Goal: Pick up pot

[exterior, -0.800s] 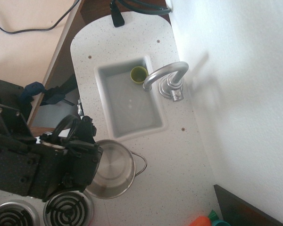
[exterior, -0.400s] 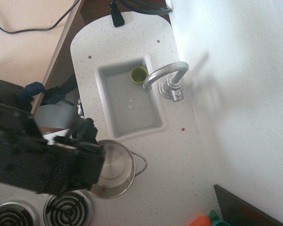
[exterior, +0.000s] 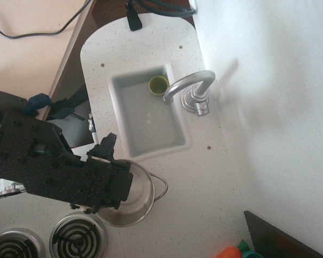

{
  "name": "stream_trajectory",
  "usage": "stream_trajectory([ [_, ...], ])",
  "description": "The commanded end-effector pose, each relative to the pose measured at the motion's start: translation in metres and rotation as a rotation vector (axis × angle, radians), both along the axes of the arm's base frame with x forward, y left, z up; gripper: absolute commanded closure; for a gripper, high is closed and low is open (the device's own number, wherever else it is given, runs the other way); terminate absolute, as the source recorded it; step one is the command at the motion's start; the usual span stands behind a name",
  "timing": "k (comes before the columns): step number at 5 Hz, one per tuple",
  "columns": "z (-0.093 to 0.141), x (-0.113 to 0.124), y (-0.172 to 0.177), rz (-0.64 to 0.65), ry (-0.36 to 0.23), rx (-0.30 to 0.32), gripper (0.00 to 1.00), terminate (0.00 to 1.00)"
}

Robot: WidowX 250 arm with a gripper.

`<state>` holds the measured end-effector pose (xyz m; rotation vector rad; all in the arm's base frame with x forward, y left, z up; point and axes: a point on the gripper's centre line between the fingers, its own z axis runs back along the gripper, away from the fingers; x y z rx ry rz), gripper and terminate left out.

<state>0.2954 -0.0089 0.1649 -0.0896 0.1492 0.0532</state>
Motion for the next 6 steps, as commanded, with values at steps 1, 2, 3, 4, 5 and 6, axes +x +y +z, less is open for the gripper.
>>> stream_trajectory([
  [1,0.007,0.0,0.002,-0.01,-0.053,0.056,0.0,0.0],
  [2,-0.004,-0.002,0.004,-0.158,-0.158,0.035,0.0,0.0],
  [3,-0.02,0.004,0.003,-0.201,0.074,-0.078,0.0,0.0],
  [4,-0.03,0.004,0.007,-0.109,0.141,-0.07,0.0,0.0],
  [5,-0.044,0.002,0.016,0.047,0.092,-0.044,0.0,0.0],
  [6,-0.053,-0.007,0.017,0.061,0.083,0.008,0.0,0.0],
])
